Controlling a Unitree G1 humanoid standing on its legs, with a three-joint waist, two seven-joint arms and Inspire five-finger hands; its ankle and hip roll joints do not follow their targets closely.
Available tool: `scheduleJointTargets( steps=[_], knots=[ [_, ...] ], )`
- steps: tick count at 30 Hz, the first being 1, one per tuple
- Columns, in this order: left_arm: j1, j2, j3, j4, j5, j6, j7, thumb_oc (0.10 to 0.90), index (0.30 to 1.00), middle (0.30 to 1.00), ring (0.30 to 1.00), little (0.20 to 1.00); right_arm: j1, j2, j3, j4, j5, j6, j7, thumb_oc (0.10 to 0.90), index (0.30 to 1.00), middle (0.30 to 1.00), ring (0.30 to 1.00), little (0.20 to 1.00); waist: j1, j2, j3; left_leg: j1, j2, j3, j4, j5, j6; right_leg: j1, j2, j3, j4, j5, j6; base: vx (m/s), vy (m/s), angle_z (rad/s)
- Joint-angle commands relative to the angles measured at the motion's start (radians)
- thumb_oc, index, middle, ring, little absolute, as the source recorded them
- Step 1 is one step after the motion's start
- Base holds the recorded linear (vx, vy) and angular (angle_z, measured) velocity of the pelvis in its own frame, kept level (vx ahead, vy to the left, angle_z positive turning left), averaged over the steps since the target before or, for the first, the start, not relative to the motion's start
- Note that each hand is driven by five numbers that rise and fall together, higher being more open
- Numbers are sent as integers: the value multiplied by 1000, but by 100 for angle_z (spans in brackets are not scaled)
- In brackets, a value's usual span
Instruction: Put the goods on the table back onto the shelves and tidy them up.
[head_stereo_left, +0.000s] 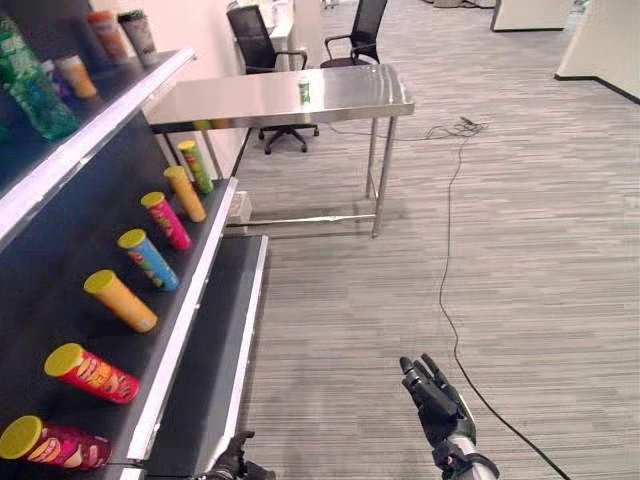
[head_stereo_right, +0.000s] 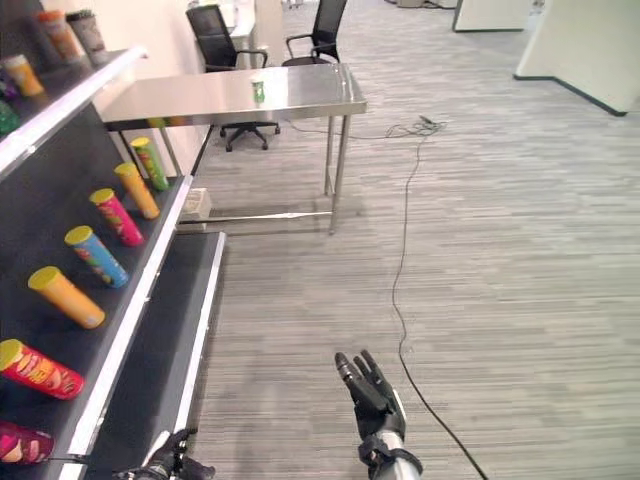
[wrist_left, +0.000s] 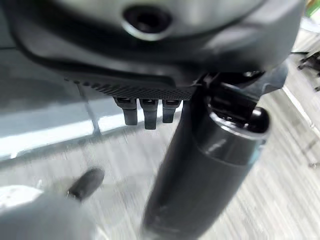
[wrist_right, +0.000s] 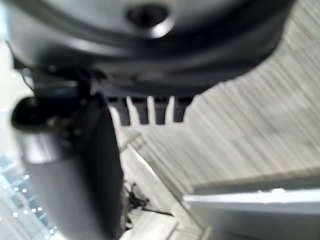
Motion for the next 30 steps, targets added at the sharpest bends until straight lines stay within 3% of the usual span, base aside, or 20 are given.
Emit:
scheduleJointTargets(
  steps=[1,4,6,7,8,9,10,11,12,13,15,18,21,22,24,25,26,27,28,30],
  knots=[
    [15,66,57,50,-32,-27,26,800,900,900,900,900,-110,31,0,-147,78,-44,131,800,900,900,900,900,33,-83,15,82,32,65,10,-82,-35,-44,22,27,-25,62,-46,134,-573,-31],
    [23,60,99,61,-91,-37,21,800,900,900,900,900,-110,-4,34,-158,57,-45,157,800,900,900,900,900,43,-96,24,65,148,40,131,27,-58,-13,137,61,-96,18,-95,172,-630,-60],
    [29,53,112,73,-113,-33,14,800,900,900,900,900,-112,-18,43,-151,57,-45,155,800,900,900,900,900,59,-112,39,22,190,-12,253,76,-48,17,182,83,-147,10,-124,147,-494,-51],
    [30,51,113,66,-126,-38,15,800,900,900,900,900,-127,-32,47,-135,48,-47,146,800,900,900,900,900,84,-126,50,-32,164,-93,330,62,-22,28,193,106,-173,13,-135,143,-406,-69],
    [41,55,118,49,-144,-43,20,800,900,900,900,900,-134,-41,60,-129,34,-42,140,800,900,900,900,900,108,-143,54,-110,96,-205,385,-7,14,31,197,132,-191,18,-137,122,-349,-92],
    [38,66,127,34,-162,-46,17,800,900,900,900,900,-148,-49,74,-120,14,-40,130,800,900,900,900,900,139,-165,62,-184,-1,-277,397,-60,51,33,195,151,-199,26,-143,77,-194,-116],
    [38,66,127,34,-162,-46,17,800,900,900,900,900,-148,-49,75,-120,14,-40,130,800,900,900,900,900,138,-165,61,-185,-1,-278,397,-60,52,32,195,150,-199,26,-143,179,-226,-60],
    [26,88,124,9,-172,-50,10,800,900,900,900,900,-174,-58,108,-112,-13,-27,125,800,900,900,900,900,173,-178,71,-257,-68,-287,363,-111,62,57,209,172,-204,7,-135,394,-174,-41],
    [18,93,111,10,-158,-46,-4,800,900,900,900,900,-215,-83,125,-87,-59,-22,110,800,900,900,900,900,198,-178,64,-295,-102,-260,295,-116,49,91,230,181,-219,-20,-130,396,-174,-9],
    [17,93,111,10,-158,-46,-4,800,900,900,900,900,-215,-82,125,-86,-59,-22,110,800,900,900,900,900,198,-178,64,-294,-103,-259,292,-115,50,91,228,181,-219,-20,-130,374,-50,-13],
    [27,87,105,-1,-158,-40,-12,800,900,900,900,900,-275,-77,137,-58,-75,-20,89,800,900,900,900,900,239,-161,56,-335,-158,-264,153,-31,54,101,266,196,-216,-22,-132,272,0,-37],
    [25,93,111,25,-170,-28,-24,800,900,900,900,900,-352,-48,161,-49,-101,-30,54,800,900,900,900,900,288,-163,60,-403,-202,-318,5,-7,42,145,303,252,-190,-71,-137,355,18,-75],
    [24,114,167,65,-212,-23,-12,800,900,900,900,900,-388,-6,186,-38,-104,-17,58,800,900,900,900,900,308,-185,48,-405,-167,-258,-2,-8,55,210,304,295,-157,-122,-119,650,172,-67],
    [26,121,178,79,-206,-17,-15,800,900,900,900,900,-371,3,189,-37,-117,-15,67,800,900,900,900,900,323,-200,37,-396,-163,-248,19,19,74,220,295,312,-136,-102,-114,750,325,-79],
    [19,147,180,62,-206,-20,-1,800,900,900,900,900,-331,17,184,-16,-126,-12,74,800,900,900,900,900,327,-243,29,-383,-194,-255,77,6,104,200,254,302,-17,29,-50,579,349,-4],
    [25,165,165,51,-180,-17,-3,800,900,900,900,900,-305,23,175,-23,-107,-9,93,800,900,900,900,900,317,-259,21,-322,-209,-233,102,-58,138,151,206,293,184,170,15,614,419,5],
    [19,174,150,47,-164,-19,1,800,900,900,900,900,-299,23,171,-32,-110,-10,88,800,900,900,900,900,302,-245,23,-269,-211,-236,101,-84,152,102,164,271,298,251,34,660,463,-1],
    [15,186,137,43,-145,-15,2,800,900,900,900,900,-287,26,162,-36,-118,-9,83,800,900,900,900,900,286,-233,22,-215,-215,-242,85,-103,163,67,130,230,378,284,32,545,392,-16],
    [8,200,130,43,-128,-3,3,800,900,900,900,900,-285,29,153,-41,-122,-7,84,800,900,900,900,900,263,-216,27,-144,-214,-252,54,-124,174,8,111,196,467,286,20,497,326,-11],
    [-1,199,117,45,-112,-4,8,800,900,900,900,900,-273,25,144,-65,-113,-8,86,800,900,900,900,900,229,-188,42,-70,-217,-286,18,-138,175,-87,122,161,495,198,-6,438,215,1]
  ],
)
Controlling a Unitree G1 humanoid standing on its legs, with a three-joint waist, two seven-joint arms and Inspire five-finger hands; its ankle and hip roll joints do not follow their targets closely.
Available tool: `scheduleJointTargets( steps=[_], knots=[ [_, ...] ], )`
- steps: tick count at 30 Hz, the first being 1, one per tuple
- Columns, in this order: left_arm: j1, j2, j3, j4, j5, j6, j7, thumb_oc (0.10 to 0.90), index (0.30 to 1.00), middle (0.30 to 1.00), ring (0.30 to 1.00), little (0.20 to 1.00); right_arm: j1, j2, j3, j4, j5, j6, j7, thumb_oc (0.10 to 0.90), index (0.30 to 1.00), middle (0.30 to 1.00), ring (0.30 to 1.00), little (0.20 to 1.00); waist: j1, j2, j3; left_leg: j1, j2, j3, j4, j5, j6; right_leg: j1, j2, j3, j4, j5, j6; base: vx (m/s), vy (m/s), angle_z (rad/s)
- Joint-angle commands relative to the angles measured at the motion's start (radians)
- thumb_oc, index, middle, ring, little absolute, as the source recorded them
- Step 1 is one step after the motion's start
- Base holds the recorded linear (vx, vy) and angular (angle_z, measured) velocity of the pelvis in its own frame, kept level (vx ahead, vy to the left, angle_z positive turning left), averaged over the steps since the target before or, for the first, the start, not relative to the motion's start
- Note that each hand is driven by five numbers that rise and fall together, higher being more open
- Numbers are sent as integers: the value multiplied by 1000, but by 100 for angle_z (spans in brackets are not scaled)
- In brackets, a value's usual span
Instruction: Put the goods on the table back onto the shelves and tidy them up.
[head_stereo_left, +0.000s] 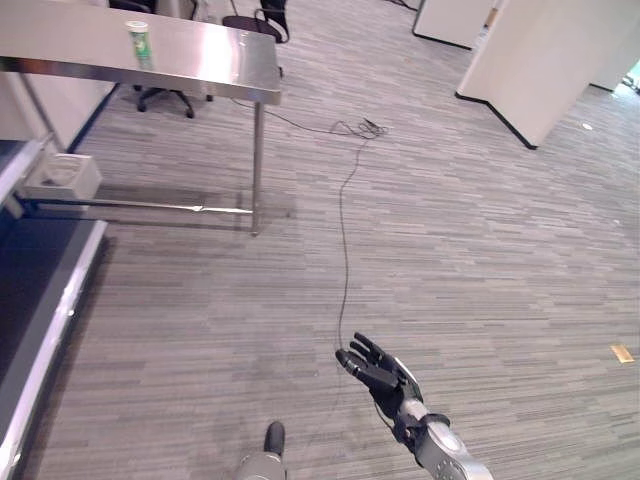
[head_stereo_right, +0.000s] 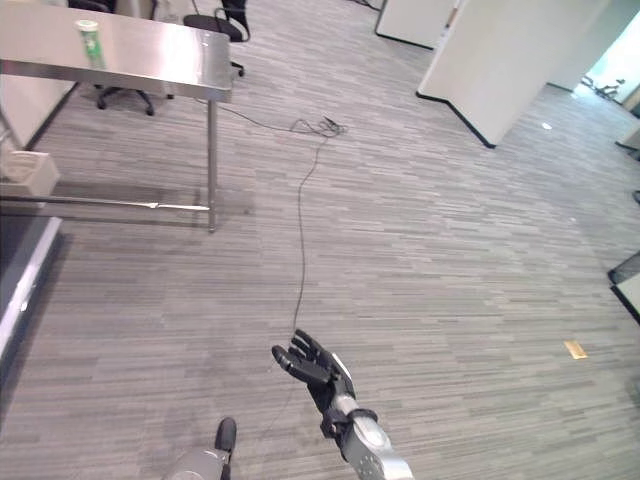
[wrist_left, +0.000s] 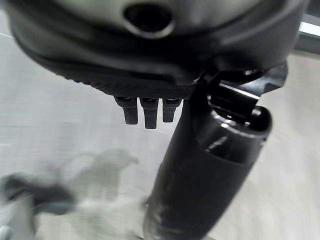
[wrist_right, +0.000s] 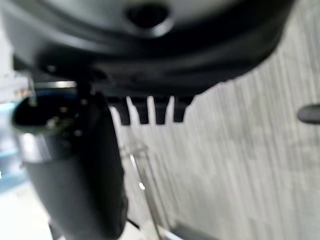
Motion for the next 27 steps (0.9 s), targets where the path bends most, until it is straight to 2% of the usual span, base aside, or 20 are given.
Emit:
scheduleJointTargets(
  steps=[1,2,5,6,7,9,11,12,13,14,15,17,18,19,20,21,22,23,25,27],
  knots=[
    [-65,51,-53,-8,66,-37,30,800,900,900,900,900,-100,-7,-90,-98,9,-88,30,800,900,900,900,900,-17,40,-19,54,30,-50,-76,0,-110,18,10,41,-407,77,-7,457,104,34],
    [-78,50,-66,-1,79,-39,27,800,900,900,900,900,-95,-9,-95,-105,4,-89,30,800,900,900,900,900,-41,37,-10,78,18,-85,-74,-8,-119,-22,49,49,-521,57,-24,503,34,54],
    [-106,34,-88,2,93,-36,14,800,900,900,900,900,-76,-21,-109,-114,0,-101,9,800,900,900,900,900,-81,21,-4,149,13,-164,-81,-62,-161,-43,59,72,-919,51,-28,455,-40,112],
    [-122,27,-91,7,100,-36,18,800,900,900,900,900,-71,-21,-112,-116,-16,-96,-2,800,900,900,900,900,-97,24,-6,164,15,-192,-80,-81,-166,-64,56,106,-975,73,-19,461,-23,178],
    [-135,22,-92,16,108,-35,19,800,900,900,900,900,-62,-23,-117,-125,-26,-94,-1,800,900,900,900,900,-110,26,-9,181,18,-215,-75,-102,-167,-88,51,139,-995,93,-9,424,-1,170],
    [-147,7,-117,28,144,-41,21,800,900,900,900,900,-39,-39,-121,-119,-45,-87,11,800,900,900,900,900,-139,15,-28,232,7,-269,-34,-158,-166,-86,56,185,-969,113,-14,602,-22,120],
    [-131,-8,-138,22,164,-40,6,800,900,900,900,900,-34,-56,-138,-110,-53,-83,11,800,900,900,900,900,-158,25,-51,229,11,-273,45,-161,-185,-42,63,158,-997,112,-27,432,-20,155],
    [-131,-8,-138,22,164,-40,6,800,900,900,900,900,-34,-56,-138,-110,-53,-83,11,800,900,900,900,900,-158,25,-51,228,11,-273,45,-161,-185,-42,63,158,-997,112,-27,256,-33,150],
    [-126,-6,-168,-15,188,-46,0,800,900,900,900,900,-36,-88,-149,-123,-54,-85,21,800,900,900,900,900,-154,24,-54,182,22,-237,169,-133,-215,7,61,126,-1032,112,-35,132,-23,91],
    [-126,-6,-168,-16,188,-46,0,800,900,900,900,900,-36,-88,-150,-123,-54,-85,21,800,900,900,900,900,-155,25,-54,178,23,-239,177,-137,-215,7,62,124,-1034,113,-35,180,-24,48],
    [-126,-1,-176,-32,190,-47,2,800,900,900,900,900,-46,-106,-152,-132,-54,-88,22,800,900,900,900,900,-153,18,-49,128,35,-201,262,-121,-228,27,55,109,-1049,114,-38,101,4,24],
    [-129,12,-178,-55,195,-46,3,800,900,900,900,900,-62,-125,-147,-151,-58,-86,23,800,900,900,900,900,-139,-3,-34,39,80,-123,377,-115,-227,59,41,88,-1065,102,-50,156,12,12],
    [-132,9,-175,-53,205,-43,0,800,900,900,900,900,-68,-136,-149,-159,-69,-85,21,800,900,900,900,900,-138,-23,-26,8,167,-22,361,-126,-209,76,21,66,-1073,86,-47,120,18,1],
    [-131,8,-175,-53,205,-43,0,800,900,900,900,900,-67,-137,-149,-159,-69,-85,21,800,900,900,900,900,-131,-17,-21,14,174,-17,368,-135,-210,82,27,71,-1074,86,-48,146,82,10],
    [-129,5,-174,-51,213,-41,-2,800,900,900,900,900,-67,-146,-149,-166,-74,-85,24,800,900,900,900,900,-127,-22,-18,12,206,13,323,-139,-209,95,16,64,-1079,75,-43,180,213,17],
    [-120,4,-173,-50,228,-44,-2,800,900,900,900,900,-66,-161,-151,-176,-85,-83,32,800,900,900,900,900,-121,-16,-22,5,237,26,212,-120,-224,105,3,61,-1081,55,-38,176,211,12],
    [-119,4,-173,-50,228,-44,-2,800,900,900,900,900,-66,-161,-151,-176,-85,-83,32,800,900,900,900,900,-121,-17,-21,7,236,27,209,-119,-224,106,3,61,-1081,54,-38,175,267,0],
    [-116,3,-177,-50,234,-44,-4,800,900,900,900,900,-75,-169,-149,-180,-89,-83,37,800,900,900,900,900,-115,-7,-23,-7,259,13,147,-75,-244,111,0,63,-1079,42,-36,124,219,-7],
    [-111,4,-194,-56,250,-44,-3,800,900,900,900,900,-88,-177,-144,-184,-88,-85,36,800,900,900,900,900,-106,23,-22,-35,331,-26,23,54,-288,125,1,71,-1067,6,-36,200,347,-1],
    [-115,7,-211,-62,252,-48,-2,800,900,900,900,900,-107,-179,-139,-188,-90,-89,30,800,900,900,900,900,-96,40,-17,-88,389,-69,-63,117,-306,147,-12,83,-1052,-31,-29,269,466,3]
  ],
)
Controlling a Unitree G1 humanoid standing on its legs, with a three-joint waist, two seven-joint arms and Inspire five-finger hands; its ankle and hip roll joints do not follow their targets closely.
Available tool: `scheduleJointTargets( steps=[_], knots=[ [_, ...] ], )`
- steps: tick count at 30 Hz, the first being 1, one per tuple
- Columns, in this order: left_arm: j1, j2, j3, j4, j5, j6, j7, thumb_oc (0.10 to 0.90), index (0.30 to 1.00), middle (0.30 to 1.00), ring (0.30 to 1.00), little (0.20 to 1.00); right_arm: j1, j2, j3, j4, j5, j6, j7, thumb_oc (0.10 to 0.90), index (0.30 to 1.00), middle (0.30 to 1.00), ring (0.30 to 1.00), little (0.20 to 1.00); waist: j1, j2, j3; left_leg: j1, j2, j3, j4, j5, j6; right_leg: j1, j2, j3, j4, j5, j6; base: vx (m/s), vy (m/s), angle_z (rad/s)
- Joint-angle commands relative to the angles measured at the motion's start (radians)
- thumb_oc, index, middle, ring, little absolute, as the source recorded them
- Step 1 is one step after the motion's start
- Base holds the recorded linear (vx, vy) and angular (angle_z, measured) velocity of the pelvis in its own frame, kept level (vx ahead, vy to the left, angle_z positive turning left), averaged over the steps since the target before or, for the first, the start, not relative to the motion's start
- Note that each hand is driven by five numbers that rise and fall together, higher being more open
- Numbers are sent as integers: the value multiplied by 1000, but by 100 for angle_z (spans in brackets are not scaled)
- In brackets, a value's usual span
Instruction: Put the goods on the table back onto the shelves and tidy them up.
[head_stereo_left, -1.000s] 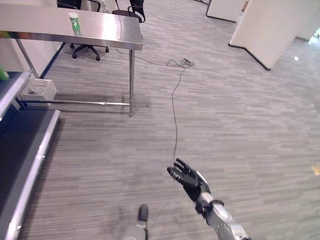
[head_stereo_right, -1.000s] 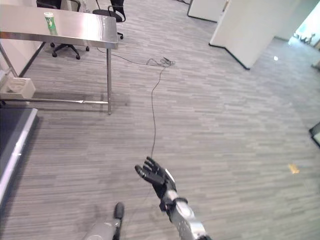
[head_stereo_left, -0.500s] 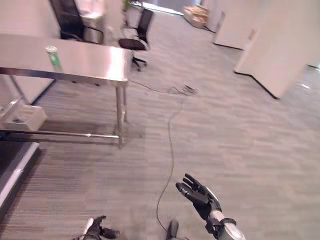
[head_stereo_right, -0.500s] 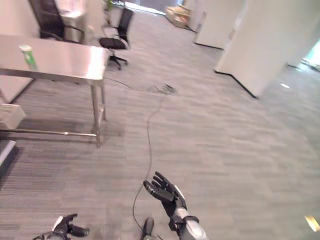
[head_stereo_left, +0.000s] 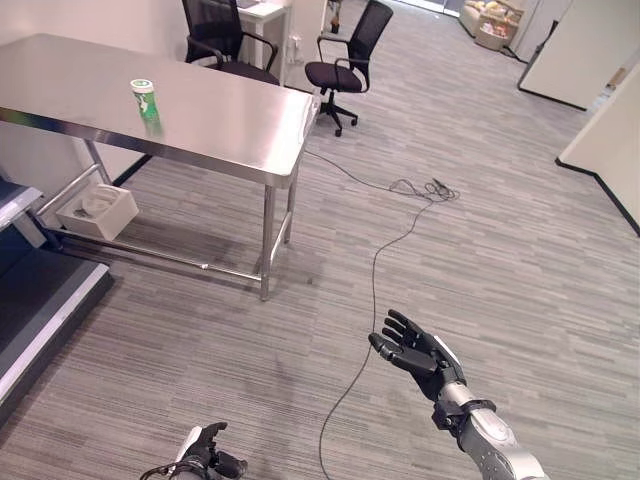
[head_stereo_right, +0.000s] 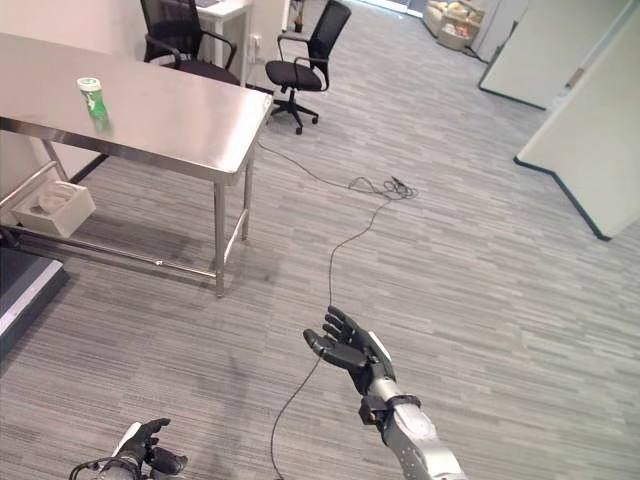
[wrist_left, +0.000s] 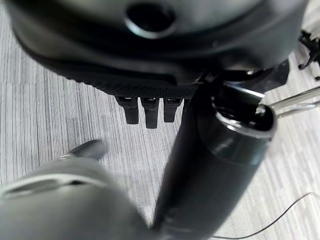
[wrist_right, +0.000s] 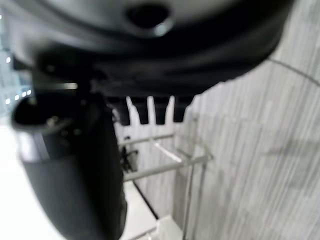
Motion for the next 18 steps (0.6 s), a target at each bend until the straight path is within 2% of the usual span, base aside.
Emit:
scheduleJointTargets(
  steps=[1,4,6,8,9,11,12,13,14,15,16,17,18],
  knots=[
    [15,6,-55,13,29,-27,12,800,900,900,900,900,-71,-6,-29,-115,-15,-92,20,800,900,900,900,900,45,35,-9,-50,76,-59,-108,179,58,18,-132,-24,69,-81,142,226,422,15],
    [16,6,-58,6,22,-28,11,800,900,900,900,900,-85,2,-16,-119,-20,-92,17,800,900,900,900,900,42,55,-11,-59,82,-52,-108,191,53,38,-153,-17,104,-102,153,238,461,3],
    [16,-1,-79,21,47,-31,11,800,900,900,900,900,-87,14,-6,-103,-46,-77,18,800,900,900,900,900,42,70,-23,-35,75,-55,-78,170,51,61,-185,0,130,-111,164,260,592,-24],
    [-15,4,-94,23,48,-31,6,800,900,900,900,900,-89,27,-11,-86,-101,-65,5,800,900,900,900,900,34,64,-21,-64,5,-74,31,119,70,50,-249,15,183,-67,171,194,595,-14],
    [-29,13,-101,26,47,-33,2,800,900,900,900,900,-88,44,-10,-90,-98,-68,10,800,900,900,900,900,31,52,-23,-76,-32,-62,63,98,90,34,-284,17,220,-13,173,144,532,11],
    [-33,26,-101,40,51,-29,3,800,900,900,900,900,-84,68,1,-99,-102,-65,13,800,900,900,900,900,25,51,-27,-57,-81,-28,58,69,129,-10,-326,22,295,51,163,169,532,-4],
    [-24,30,-96,43,52,-29,2,800,900,900,900,900,-84,76,-1,-89,-123,-61,9,800,900,900,900,900,22,54,-29,-32,-106,-4,48,51,151,-25,-354,1,345,85,159,254,759,-25],
    [-7,29,-84,52,42,-26,-1,800,900,900,900,900,-76,96,-5,-69,-139,-61,-4,800,900,900,900,900,21,61,-25,17,-154,37,33,26,189,-44,-425,-96,445,136,148,192,584,-44],
    [-7,29,-84,52,42,-26,-1,800,900,900,900,900,-76,96,-5,-69,-139,-61,-4,800,900,900,900,900,21,61,-24,17,-155,37,33,26,189,-43,-425,-96,445,136,148,236,564,-59],
    [7,27,-80,60,41,-21,-8,800,900,900,900,900,-69,102,-5,-62,-141,-60,-5,800,900,900,900,900,17,68,-19,55,-170,50,17,0,195,-51,-426,-121,505,113,160,207,354,-45],
    [22,26,-77,63,45,-16,-12,800,900,900,900,900,-56,104,-9,-58,-143,-52,-2,800,900,900,900,900,3,74,-18,84,-193,56,-3,-5,205,-73,-387,-124,532,83,149,296,605,-20],
    [42,15,-69,70,55,-13,-25,800,900,900,900,900,-29,103,-24,-76,-142,-49,6,800,900,900,900,900,-16,87,-6,120,-220,70,-37,14,219,-129,-272,-100,513,32,112,182,433,-7],
    [42,15,-69,70,55,-13,-25,800,900,900,900,900,-29,103,-24,-76,-142,-49,6,800,900,900,900,900,-15,87,-6,120,-220,70,-37,14,218,-129,-272,-100,513,32,112,146,351,-25]
  ],
)
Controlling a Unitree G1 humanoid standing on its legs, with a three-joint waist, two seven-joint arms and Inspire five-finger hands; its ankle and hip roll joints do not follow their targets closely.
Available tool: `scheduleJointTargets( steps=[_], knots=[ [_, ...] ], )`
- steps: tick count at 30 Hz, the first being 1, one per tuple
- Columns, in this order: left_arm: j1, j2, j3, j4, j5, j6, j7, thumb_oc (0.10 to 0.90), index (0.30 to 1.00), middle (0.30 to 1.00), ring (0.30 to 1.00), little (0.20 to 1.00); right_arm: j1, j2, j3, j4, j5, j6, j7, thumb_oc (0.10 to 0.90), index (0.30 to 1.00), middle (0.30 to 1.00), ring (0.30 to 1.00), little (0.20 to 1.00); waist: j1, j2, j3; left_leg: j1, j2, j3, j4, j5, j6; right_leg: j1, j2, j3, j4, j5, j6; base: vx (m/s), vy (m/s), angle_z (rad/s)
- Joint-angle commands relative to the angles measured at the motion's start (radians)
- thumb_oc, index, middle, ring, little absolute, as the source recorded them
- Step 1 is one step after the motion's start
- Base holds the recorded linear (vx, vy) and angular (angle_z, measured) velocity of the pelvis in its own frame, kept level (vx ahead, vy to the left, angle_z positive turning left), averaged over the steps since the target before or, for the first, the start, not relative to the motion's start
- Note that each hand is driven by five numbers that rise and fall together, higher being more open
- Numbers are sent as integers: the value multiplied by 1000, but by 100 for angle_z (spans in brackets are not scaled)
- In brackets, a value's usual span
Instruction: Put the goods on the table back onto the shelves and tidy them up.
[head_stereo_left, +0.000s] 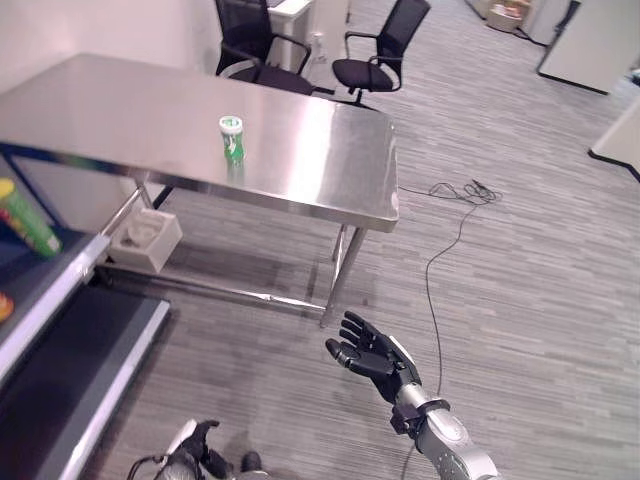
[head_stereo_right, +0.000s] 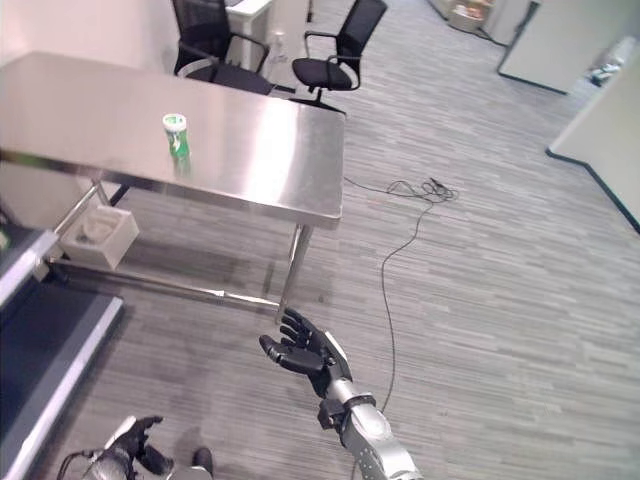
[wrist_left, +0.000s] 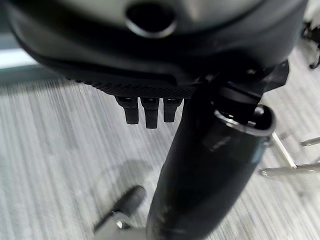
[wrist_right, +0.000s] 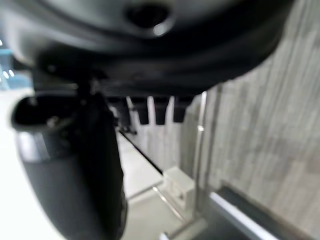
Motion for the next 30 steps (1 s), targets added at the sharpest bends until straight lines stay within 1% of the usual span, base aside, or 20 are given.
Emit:
scheduleJointTargets(
  steps=[1,2,3,6,7,9,11,13,16,18,20,22,23,24,25,26,27,28,29,30],
  knots=[
    [28,-38,-1,-7,38,-16,-34,800,900,900,900,900,-36,-93,-98,-85,-1,-65,10,800,900,900,900,900,-38,46,-27,-24,17,-51,-52,28,-66,-20,173,23,-50,-218,-44,148,224,-24],
    [44,-53,-7,5,45,-20,-45,800,900,900,900,900,-23,-100,-108,-90,4,-69,12,800,900,900,900,900,-47,49,-21,5,-2,-52,-77,28,-72,-56,244,0,-132,-236,-49,150,222,-18],
    [45,-53,-7,5,45,-20,-45,800,900,900,900,900,-23,-101,-108,-90,4,-69,12,800,900,900,900,900,-47,50,-21,6,-1,-52,-79,28,-73,-55,246,-1,-134,-236,-50,154,160,-5],
    [42,-69,-5,16,66,-17,-57,800,900,900,900,900,6,-104,-126,-102,5,-75,16,800,900,900,900,900,-72,32,-14,45,-35,-85,-90,12,-77,-101,326,18,-295,-209,-39,183,84,10],
    [32,-72,-10,13,90,-20,-54,800,900,900,900,900,26,-105,-144,-111,-3,-81,18,800,900,900,900,900,-85,28,-14,63,-53,-107,-95,0,-72,-126,351,51,-325,-189,-32,196,85,30],
    [25,-73,-21,7,101,-23,-55,800,900,900,900,900,38,-107,-152,-114,-5,-84,16,800,900,900,900,900,-91,25,-14,71,-62,-122,-94,-7,-70,-121,363,67,-338,-186,-33,158,33,28],
    [25,-72,-42,-12,127,-27,-55,800,900,900,900,900,60,-110,-167,-114,-9,-86,10,800,900,900,900,900,-92,9,-32,72,-80,-137,-77,-31,-65,-62,376,84,-402,-189,-47,190,-12,54],
    [40,-71,-44,-50,113,-34,-59,800,900,900,900,900,62,-121,-177,-109,-3,-92,6,800,900,900,900,900,-79,7,-65,76,-74,-138,-32,-70,-73,-8,386,96,-445,-196,-53,256,-34,62],
    [42,-70,-43,-57,104,-35,-58,800,900,900,900,900,58,-125,-178,-109,-5,-93,5,800,900,900,900,900,-77,7,-71,67,-69,-139,3,-81,-81,8,387,90,-460,-196,-54,119,-30,17],
    [33,-71,-38,-70,81,-34,-53,800,900,900,900,900,28,-140,-179,-112,-25,-96,-5,800,900,900,900,900,-64,0,-56,-9,-42,-120,197,-52,-134,47,376,72,-489,-190,-66,53,-46,0],
    [28,-67,-26,-83,65,-34,-41,800,900,900,900,900,15,-153,-176,-126,-25,-100,-5,800,900,900,900,900,-51,-9,-44,-73,-11,-96,326,0,-166,75,365,50,-507,-194,-75,29,-38,3],
    [21,-59,-7,-106,45,-33,-26,800,900,900,900,900,-7,-164,-166,-131,-45,-100,-15,800,900,900,900,900,-45,-20,-42,-114,55,-39,358,22,-167,89,351,28,-518,-202,-75,85,-7,-3],
    [24,-53,9,-113,36,-32,-25,800,900,900,900,900,-13,-169,-162,-137,-56,-101,-19,800,900,900,900,900,-36,-16,-44,-108,93,-17,343,-2,-167,104,355,32,-520,-215,-67,143,43,6],
    [27,-50,22,-113,30,-30,-26,800,900,900,900,900,-18,-172,-160,-148,-68,-100,-22,800,900,900,900,900,-31,-17,-46,-99,110,6,305,-8,-162,106,349,31,-520,-219,-64,101,86,1],
    [34,-49,40,-107,22,-28,-24,800,900,900,900,900,-23,-179,-159,-168,-89,-103,-27,800,900,900,900,900,-23,-25,-48,-99,113,32,245,8,-148,100,331,25,-517,-214,-64,86,187,-1],
    [44,-52,56,-96,11,-29,-18,800,900,900,900,900,-33,-189,-163,-205,-119,-114,-33,800,900,900,900,900,-17,-17,-57,-97,130,14,134,37,-155,103,325,34,-515,-229,-57,133,308,-7],
    [41,-53,48,-98,16,-30,-12,800,900,900,900,900,-44,-205,-169,-253,-130,-132,-37,800,900,900,900,900,-18,5,-60,-96,170,-16,17,121,-179,113,328,47,-507,-254,-53,182,328,5],
    [37,-54,40,-101,24,-30,-10,800,900,900,900,900,-52,-213,-171,-273,-140,-138,-45,800,900,900,900,900,-19,15,-63,-99,186,-34,-27,151,-185,116,329,57,-502,-263,-53,214,484,-7],
    [28,-60,12,-104,44,-37,1,800,900,900,900,900,-85,-248,-185,-328,-197,-165,-79,800,900,900,900,900,-28,45,-53,-116,242,-111,-95,194,-209,131,321,96,-478,-299,-51,205,570,-7],
    [24,-66,12,-99,41,-40,13,800,900,900,900,900,-109,-274,-184,-365,-242,-170,-95,800,900,900,900,900,-35,64,-47,-119,285,-156,-105,216,-227,133,308,126,-448,-320,-45,213,629,-28]
  ],
)
